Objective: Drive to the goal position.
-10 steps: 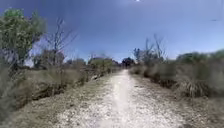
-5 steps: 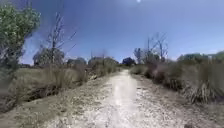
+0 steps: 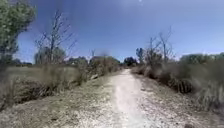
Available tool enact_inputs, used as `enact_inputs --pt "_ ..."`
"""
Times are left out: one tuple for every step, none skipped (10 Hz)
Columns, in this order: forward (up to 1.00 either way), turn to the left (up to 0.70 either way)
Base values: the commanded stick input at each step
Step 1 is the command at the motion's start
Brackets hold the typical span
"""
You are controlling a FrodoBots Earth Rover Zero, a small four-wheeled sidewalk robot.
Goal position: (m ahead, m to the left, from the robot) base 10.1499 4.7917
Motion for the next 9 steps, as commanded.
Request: enact_inputs --pt "0.50 0.00" --pt "0.50 0.00" --pt "0.50 0.00" --pt "0.50 0.00" --pt "0.50 0.00" --pt "0.50 0.00" --pt "0.50 0.00" --pt "0.50 0.00" --pt "0.50 0.00"
